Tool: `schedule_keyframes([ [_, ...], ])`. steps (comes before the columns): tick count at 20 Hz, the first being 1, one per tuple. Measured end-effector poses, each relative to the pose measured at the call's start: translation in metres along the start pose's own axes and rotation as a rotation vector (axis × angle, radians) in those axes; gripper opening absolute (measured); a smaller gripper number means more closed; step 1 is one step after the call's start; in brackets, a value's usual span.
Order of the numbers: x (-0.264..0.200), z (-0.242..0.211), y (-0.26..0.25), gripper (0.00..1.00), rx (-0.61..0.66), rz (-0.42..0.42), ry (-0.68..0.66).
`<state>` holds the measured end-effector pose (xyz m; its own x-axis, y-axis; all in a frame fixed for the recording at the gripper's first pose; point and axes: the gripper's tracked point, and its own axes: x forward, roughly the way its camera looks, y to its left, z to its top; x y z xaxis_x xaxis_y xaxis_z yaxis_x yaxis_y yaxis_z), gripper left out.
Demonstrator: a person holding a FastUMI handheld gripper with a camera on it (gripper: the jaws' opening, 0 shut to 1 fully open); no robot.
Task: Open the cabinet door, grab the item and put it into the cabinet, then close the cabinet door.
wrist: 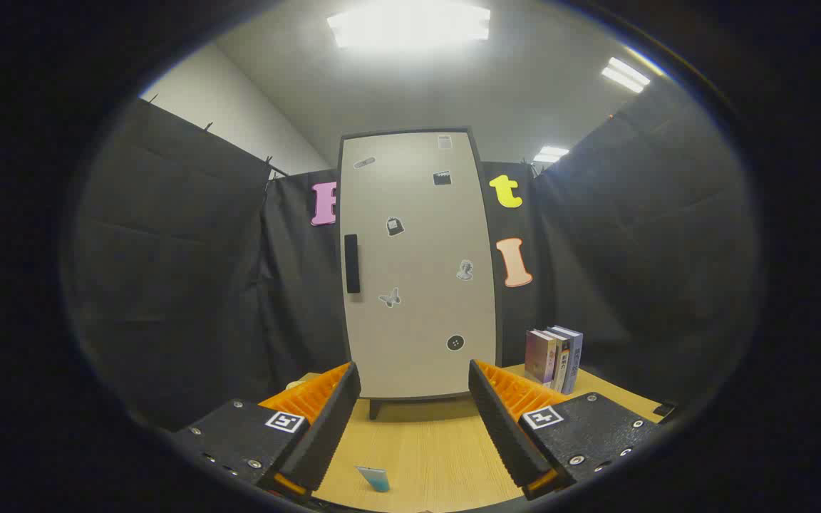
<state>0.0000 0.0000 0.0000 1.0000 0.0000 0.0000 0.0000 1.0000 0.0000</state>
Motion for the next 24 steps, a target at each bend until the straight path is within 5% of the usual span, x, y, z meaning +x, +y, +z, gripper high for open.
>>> schedule_keyframes([
  [19,0.001,0.003,-0.002,0.95,0.013,0.000,0.004],
  [24,0.036,0.023,0.010,0.95,0.033,0.050,0.024],
])
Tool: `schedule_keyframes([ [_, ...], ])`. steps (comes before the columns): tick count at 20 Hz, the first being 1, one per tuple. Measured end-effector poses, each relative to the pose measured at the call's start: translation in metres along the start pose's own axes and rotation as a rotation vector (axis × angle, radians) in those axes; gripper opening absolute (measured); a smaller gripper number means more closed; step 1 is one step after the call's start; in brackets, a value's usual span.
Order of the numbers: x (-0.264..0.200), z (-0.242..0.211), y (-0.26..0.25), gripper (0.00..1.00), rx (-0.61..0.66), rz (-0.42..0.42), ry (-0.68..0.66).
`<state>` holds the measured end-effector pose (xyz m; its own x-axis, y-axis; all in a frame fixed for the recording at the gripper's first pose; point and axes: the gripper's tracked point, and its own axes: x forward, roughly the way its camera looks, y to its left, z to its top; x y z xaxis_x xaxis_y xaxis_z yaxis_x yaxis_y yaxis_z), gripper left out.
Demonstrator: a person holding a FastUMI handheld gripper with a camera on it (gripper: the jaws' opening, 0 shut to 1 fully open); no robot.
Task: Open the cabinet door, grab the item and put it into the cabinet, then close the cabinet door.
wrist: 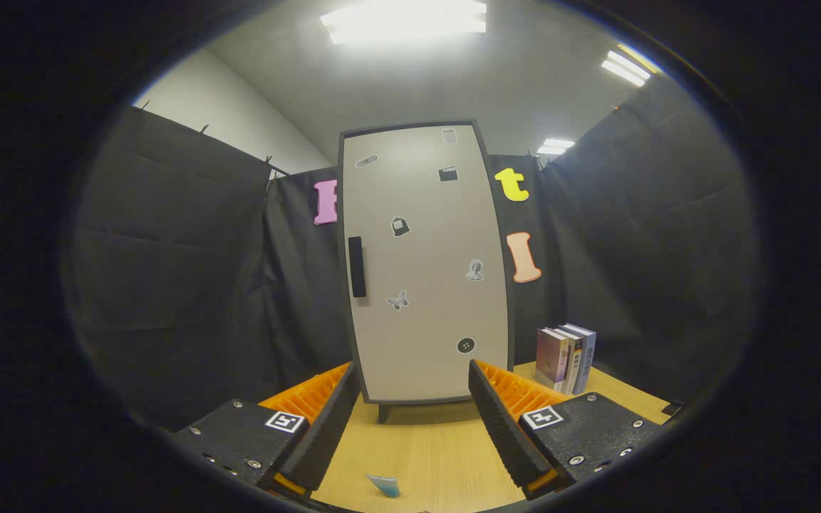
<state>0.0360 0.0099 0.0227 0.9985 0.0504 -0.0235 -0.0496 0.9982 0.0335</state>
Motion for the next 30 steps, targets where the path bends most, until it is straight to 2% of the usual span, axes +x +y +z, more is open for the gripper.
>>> schedule_keyframes([
  [6,0.039,0.025,0.015,0.94,-0.034,0.055,-0.013],
  [20,0.179,0.089,0.060,0.95,0.001,0.139,-0.063],
  [30,0.288,0.090,0.086,0.93,0.033,0.136,0.003],
])
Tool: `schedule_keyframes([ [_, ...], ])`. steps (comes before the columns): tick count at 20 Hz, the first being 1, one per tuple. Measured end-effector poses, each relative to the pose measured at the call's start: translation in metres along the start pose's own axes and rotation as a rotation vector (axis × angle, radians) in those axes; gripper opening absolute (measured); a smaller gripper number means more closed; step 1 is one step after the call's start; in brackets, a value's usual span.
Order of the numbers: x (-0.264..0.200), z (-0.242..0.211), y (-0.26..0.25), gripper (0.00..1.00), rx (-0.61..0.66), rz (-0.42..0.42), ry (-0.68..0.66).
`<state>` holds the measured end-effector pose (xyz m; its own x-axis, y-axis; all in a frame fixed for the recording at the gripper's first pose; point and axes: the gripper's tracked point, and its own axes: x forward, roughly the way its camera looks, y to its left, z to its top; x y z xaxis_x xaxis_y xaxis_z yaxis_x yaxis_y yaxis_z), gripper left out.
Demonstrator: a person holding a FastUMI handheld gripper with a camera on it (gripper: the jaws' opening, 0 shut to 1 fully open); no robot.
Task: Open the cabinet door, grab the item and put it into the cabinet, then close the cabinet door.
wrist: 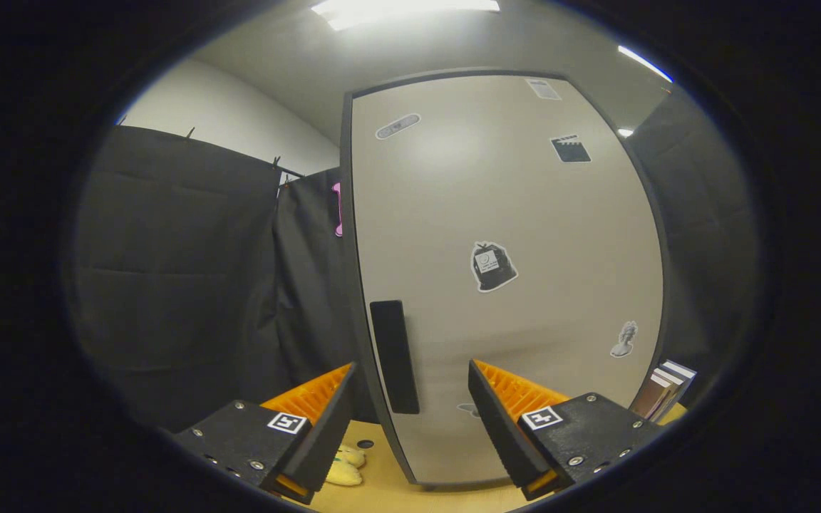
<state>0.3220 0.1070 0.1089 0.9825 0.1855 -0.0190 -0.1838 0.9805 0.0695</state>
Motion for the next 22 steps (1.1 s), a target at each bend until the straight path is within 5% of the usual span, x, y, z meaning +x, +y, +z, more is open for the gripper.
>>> schedule_keyframes([
  [6,0.040,-0.006,0.014,0.82,-0.082,0.008,0.012],
  [15,0.055,-0.023,0.014,0.27,-0.115,-0.018,0.091],
  [22,0.030,-0.018,0.019,0.24,-0.107,0.083,0.117],
])
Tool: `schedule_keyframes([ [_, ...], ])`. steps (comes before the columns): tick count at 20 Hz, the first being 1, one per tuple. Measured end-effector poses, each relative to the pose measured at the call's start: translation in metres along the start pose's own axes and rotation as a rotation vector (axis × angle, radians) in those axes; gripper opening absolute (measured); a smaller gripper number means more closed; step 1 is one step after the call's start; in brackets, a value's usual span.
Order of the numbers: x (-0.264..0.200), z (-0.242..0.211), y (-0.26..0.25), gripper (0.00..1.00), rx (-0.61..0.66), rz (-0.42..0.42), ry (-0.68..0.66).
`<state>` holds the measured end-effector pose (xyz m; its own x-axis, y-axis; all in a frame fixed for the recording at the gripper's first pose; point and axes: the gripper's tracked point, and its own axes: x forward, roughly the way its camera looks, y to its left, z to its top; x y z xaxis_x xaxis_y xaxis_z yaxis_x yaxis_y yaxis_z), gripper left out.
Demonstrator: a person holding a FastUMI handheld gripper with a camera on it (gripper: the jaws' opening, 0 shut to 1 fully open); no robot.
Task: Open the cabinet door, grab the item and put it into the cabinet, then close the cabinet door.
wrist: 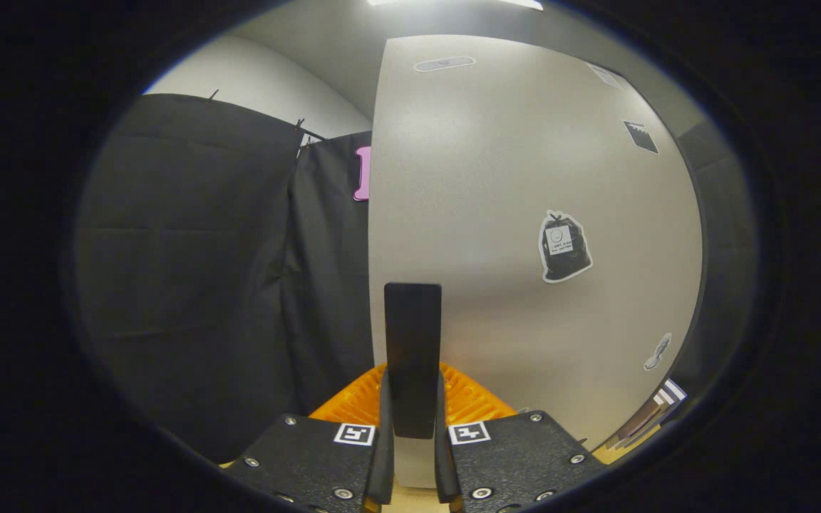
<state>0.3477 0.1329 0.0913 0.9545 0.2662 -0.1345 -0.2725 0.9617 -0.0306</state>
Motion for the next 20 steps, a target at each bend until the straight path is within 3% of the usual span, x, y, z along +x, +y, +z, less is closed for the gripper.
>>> schedule_keyframes([
  [9,-0.022,-0.004,-0.005,0.23,0.001,0.079,0.035],
  [20,-0.051,-0.004,-0.021,0.23,0.008,0.069,0.026],
])
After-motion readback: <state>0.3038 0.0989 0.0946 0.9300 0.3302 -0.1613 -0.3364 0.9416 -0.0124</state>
